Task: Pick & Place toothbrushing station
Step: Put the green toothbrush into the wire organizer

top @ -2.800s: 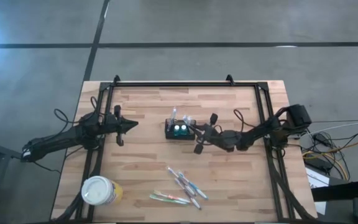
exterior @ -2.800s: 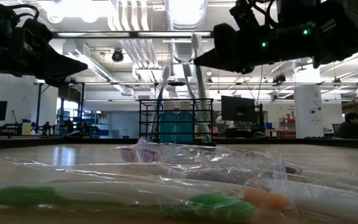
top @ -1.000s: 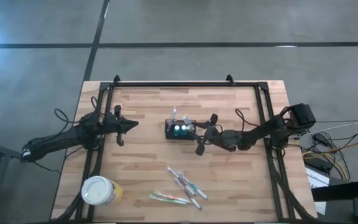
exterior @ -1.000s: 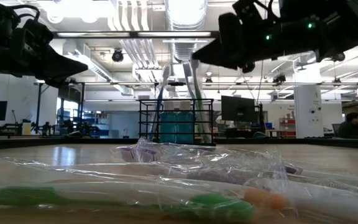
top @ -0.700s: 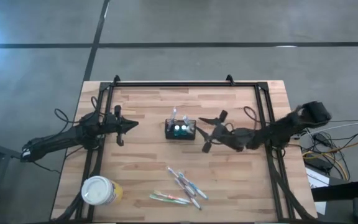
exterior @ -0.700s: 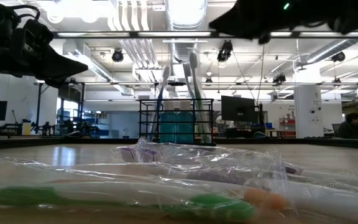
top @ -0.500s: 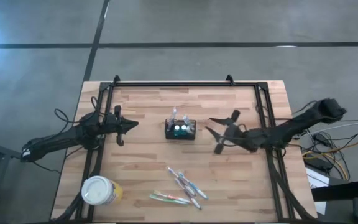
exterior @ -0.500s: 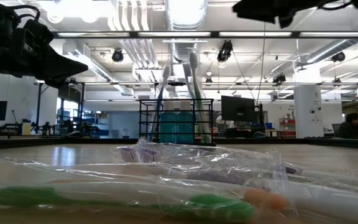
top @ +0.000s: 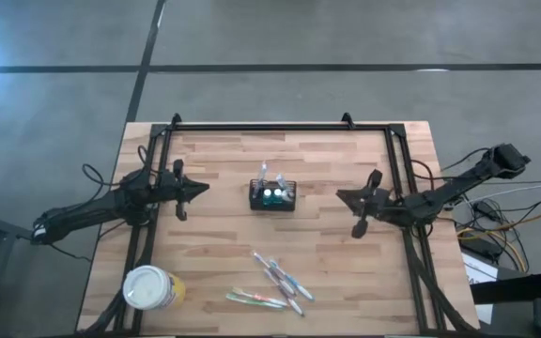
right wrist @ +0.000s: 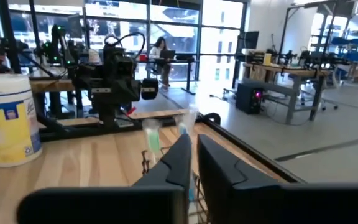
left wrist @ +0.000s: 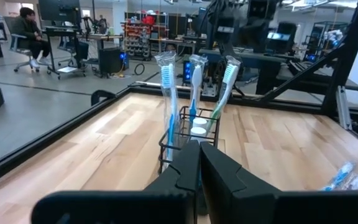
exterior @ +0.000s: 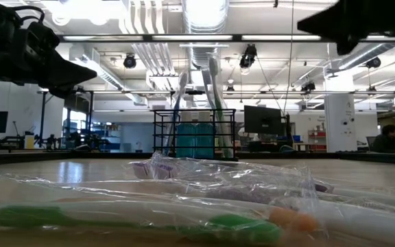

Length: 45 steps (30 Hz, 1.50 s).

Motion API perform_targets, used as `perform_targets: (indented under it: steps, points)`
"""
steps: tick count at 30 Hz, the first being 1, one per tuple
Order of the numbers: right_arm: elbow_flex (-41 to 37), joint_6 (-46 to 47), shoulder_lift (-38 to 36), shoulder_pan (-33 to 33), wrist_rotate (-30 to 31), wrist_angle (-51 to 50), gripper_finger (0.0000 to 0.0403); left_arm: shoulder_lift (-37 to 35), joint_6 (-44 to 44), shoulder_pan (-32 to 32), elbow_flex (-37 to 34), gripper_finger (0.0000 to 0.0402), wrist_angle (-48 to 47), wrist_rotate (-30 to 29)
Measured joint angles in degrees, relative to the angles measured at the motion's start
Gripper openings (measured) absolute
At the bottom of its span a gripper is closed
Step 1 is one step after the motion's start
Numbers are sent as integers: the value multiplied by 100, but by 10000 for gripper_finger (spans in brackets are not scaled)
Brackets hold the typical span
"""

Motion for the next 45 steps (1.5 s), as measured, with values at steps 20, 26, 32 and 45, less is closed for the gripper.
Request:
perform_targets:
  steps: [20,26,32,45]
  points:
    - [-783,468,3,0,-844,664,8,26,335,0,180,11,-442,4]
    - [-285,1420,250,0,-929,-442,8,26,557,0,329,9,-820,-12]
    - [1659,2561,2022,95,-723,-2789,8,28,285,0,291,20,-785,-39]
    - [6653,2988,6190,289,-2120,-5480,8,26,27,0,296,17,-803,-51]
